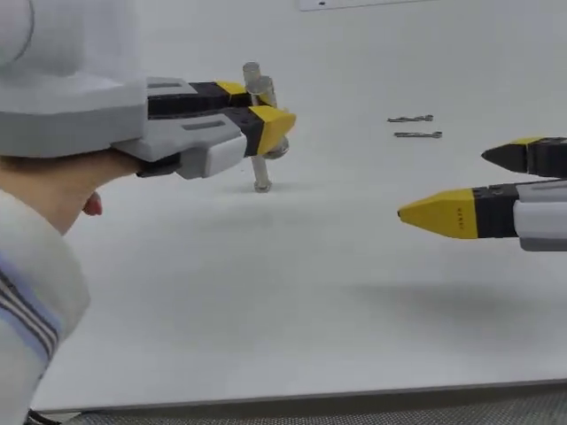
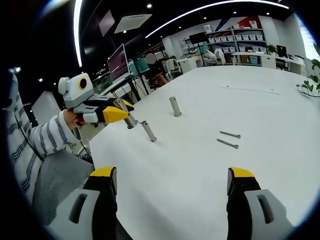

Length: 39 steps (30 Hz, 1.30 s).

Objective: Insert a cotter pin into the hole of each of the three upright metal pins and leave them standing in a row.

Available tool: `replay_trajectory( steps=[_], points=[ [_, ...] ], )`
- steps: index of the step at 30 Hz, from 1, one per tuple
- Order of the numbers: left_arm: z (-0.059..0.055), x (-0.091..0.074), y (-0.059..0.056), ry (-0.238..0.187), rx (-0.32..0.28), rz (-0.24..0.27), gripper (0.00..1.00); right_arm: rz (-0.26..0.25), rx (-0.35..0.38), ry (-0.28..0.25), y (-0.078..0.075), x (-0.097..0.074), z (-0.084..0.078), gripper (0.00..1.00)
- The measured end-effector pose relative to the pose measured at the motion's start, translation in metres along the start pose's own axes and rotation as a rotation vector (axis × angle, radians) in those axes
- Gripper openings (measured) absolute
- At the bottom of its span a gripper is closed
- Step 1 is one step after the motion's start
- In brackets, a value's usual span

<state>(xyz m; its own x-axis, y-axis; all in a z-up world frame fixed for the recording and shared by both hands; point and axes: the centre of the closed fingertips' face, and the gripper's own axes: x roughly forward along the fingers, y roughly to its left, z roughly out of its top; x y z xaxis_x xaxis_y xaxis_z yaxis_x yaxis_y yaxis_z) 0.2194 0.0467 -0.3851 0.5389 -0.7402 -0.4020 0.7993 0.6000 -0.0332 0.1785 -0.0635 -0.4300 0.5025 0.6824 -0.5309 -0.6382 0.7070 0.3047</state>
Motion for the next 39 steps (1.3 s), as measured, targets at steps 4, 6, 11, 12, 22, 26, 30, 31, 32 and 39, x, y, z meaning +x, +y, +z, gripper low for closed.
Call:
replay_trajectory(
  steps=[4,6,11,12,22,26,30,31,32,39],
  points=[
    [0.0,0.008,-0.009,0.01,-0.014,-0.006,0.09,0.001,-0.003,0.001,0.0,0.0,0.001,0.9],
    [-0.004,0.011,-0.012,0.026,-0.007,-0.007,0.09,0.002,-0.004,0.002,0.0,-0.001,0.001,0.9],
    [-0.014,0.02,-0.017,0.053,0.004,-0.019,0.09,0.0,-0.006,0.001,0.001,-0.001,0.001,0.9],
    [-0.016,0.022,-0.018,0.061,0.0,-0.02,0.09,0.0,-0.007,-0.001,0.002,-0.001,0.002,0.9],
    [-0.03,0.035,-0.03,0.085,-0.018,-0.022,0.09,0.004,-0.01,0.009,0.0,0.0,0.0,0.9],
    [-0.042,0.036,-0.031,0.112,-0.061,-0.023,0.09,0.006,-0.012,0.008,0.001,0.0,0.0,0.9],
    [-0.054,0.039,-0.034,0.131,-0.094,-0.029,0.09,0.016,-0.02,0.02,0.004,0.003,-0.002,0.9],
    [-0.056,0.039,-0.034,0.14,-0.102,-0.034,0.09,0.017,-0.024,0.023,0.004,0.003,-0.003,0.9],
    [-0.057,0.04,-0.035,0.143,-0.11,-0.04,0.09,0.016,-0.032,0.028,0.005,0.003,-0.004,0.89],
    [-0.064,0.045,-0.039,0.162,-0.107,-0.039,0.09,0.014,-0.045,0.027,0.006,0.003,-0.003,0.89]
  ],
)
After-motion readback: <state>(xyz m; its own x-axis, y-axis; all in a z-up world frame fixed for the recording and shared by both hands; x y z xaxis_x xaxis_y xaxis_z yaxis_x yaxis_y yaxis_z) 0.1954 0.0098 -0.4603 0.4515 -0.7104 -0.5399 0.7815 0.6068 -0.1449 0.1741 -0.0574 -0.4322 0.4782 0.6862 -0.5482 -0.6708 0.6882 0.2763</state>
